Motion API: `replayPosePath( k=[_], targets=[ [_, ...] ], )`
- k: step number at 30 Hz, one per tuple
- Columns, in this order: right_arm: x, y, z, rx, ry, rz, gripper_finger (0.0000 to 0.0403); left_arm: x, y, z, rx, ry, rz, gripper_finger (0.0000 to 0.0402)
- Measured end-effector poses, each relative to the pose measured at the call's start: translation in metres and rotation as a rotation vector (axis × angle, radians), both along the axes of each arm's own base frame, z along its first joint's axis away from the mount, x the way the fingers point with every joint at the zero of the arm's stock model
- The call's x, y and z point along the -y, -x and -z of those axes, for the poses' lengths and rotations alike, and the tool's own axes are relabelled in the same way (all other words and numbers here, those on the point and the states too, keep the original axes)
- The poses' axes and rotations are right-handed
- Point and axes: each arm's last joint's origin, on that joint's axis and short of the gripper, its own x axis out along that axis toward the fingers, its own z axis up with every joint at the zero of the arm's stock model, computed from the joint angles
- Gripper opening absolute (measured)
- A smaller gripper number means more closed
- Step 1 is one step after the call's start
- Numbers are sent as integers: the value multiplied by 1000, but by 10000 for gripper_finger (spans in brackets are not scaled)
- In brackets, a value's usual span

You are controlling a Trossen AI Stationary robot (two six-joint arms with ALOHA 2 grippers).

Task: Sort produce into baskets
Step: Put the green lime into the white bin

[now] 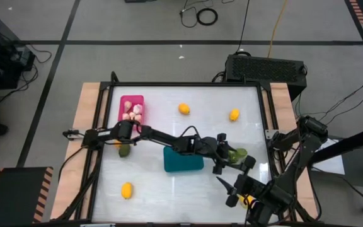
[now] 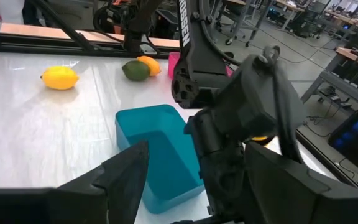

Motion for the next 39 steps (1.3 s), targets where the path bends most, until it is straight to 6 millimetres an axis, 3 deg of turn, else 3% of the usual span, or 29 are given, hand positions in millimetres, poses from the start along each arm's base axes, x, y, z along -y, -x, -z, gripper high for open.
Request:
replayPosePath(
  k=[3, 6, 12, 18, 23, 26, 31, 35, 39],
  targets=[
    [0, 0, 0, 0, 1, 0, 258, -1, 2, -8, -44, -11, -9, 285],
    [0, 0, 0, -1, 3, 0, 258, 1, 9, -32, -99, -48, -11, 297],
    [0, 1, 0, -3, 6, -2, 258, 5, 47, -78, -361, -88, -18, 299],
    [0, 0, 0, 0, 1, -2, 258, 13, 111, -136, -627, -109, 3, 299],
    [1, -1, 0, 0, 1, 5, 258, 18, 176, -160, -991, -78, -46, 299],
    [3, -4, 0, 4, -5, 16, 258, 25, 210, -161, -1141, -78, -148, 299],
    [5, -8, 0, 11, -18, 28, 258, 32, 266, -152, -1187, -103, -234, 299],
    [5, -9, 0, 10, -23, 28, 258, 25, 312, -134, -1207, -47, -338, 299],
    [4, -9, 0, 10, -25, 27, 258, 9, 350, -111, -1208, 83, -583, 299]
  ],
)
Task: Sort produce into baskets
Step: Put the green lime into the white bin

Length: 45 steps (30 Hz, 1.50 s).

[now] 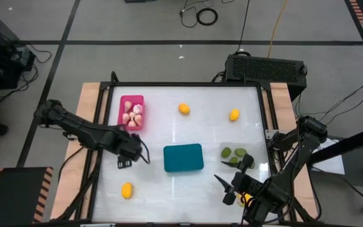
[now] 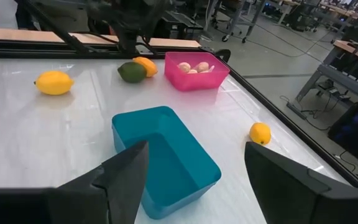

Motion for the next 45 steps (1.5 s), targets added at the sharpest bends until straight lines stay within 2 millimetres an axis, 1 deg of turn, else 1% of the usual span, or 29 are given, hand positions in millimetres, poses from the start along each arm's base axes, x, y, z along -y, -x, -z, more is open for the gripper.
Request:
replayPosePath(
  k=[4, 7, 9, 11, 15, 22, 26, 33, 39, 45],
  targets=[
    [2, -3, 0, 1, -2, 11, 258, -14, 19, 26, -20, 8, -300, 299],
    [5, -6, 0, 2, -4, 26, 258, -18, 25, 41, -47, 43, -523, 299],
    [8, -9, 0, -1, 1, 34, 258, -19, 28, 48, -61, 34, -618, 299],
    [10, -12, 0, -3, 6, 39, 258, -19, 28, 55, -60, 33, -669, 299],
    [13, -16, 0, -9, 15, 50, 258, -19, 29, 65, -53, 55, -695, 299],
    [14, -18, 0, -20, 25, 48, 258, -18, 28, 75, -18, 85, -717, 299],
    [14, -18, 0, -20, 25, 47, 258, -20, 33, 85, -38, 73, -721, 299],
    [13, -19, 0, -19, 27, 42, 258, -23, 33, 103, 6, 113, -731, 299],
    [13, -19, 0, -19, 27, 42, 258, -28, 35, 110, 13, 100, -724, 299],
    [13, -19, 0, -19, 27, 42, 258, -30, 31, 113, 56, 119, -697, 294]
  ],
)
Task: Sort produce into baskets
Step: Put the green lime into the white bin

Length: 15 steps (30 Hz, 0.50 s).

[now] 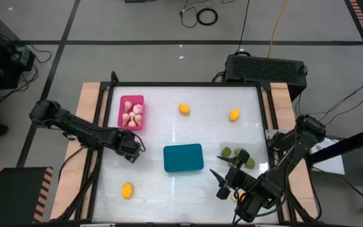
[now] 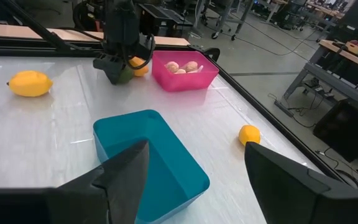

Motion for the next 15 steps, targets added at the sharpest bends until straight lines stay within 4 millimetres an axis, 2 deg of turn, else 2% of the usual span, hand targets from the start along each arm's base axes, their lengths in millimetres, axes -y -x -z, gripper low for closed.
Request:
replayPosePath(
  k=[11, 15],
  targets=[
    [0, 0, 0, -2, 3, -1, 258, -1, -2, -1, 14, -5, 24, 224],
    [0, 0, 0, -2, 3, -1, 258, 1, -13, -13, 94, 12, 61, 218]
  ],
)
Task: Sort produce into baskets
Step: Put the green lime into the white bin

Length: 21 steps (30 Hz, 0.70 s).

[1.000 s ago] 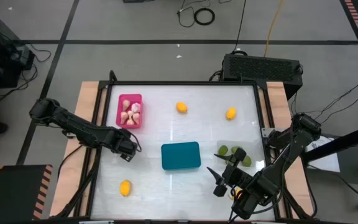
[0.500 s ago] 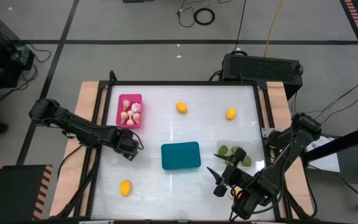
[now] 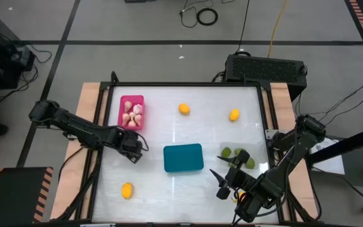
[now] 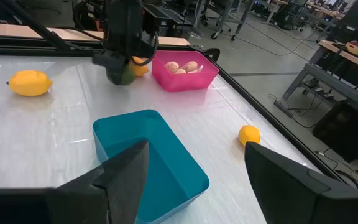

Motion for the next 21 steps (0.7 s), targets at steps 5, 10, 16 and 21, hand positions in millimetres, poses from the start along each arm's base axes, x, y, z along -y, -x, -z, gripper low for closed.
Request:
replayPosePath(
  k=[5, 10, 16, 21],
  targets=[
    [0, 0, 0, 0, 1, 0, 258, 9, -36, -34, 362, 54, 109, 227],
    [1, -1, 0, -4, 5, 3, 258, 20, -77, -67, 850, 59, 237, 227],
    [4, -4, 0, -4, 6, 16, 258, 27, -121, -45, 1054, -2, 307, 228],
    [7, -7, 0, -14, 20, 19, 258, 27, -172, -29, 1135, -81, 405, 228]
  ],
)
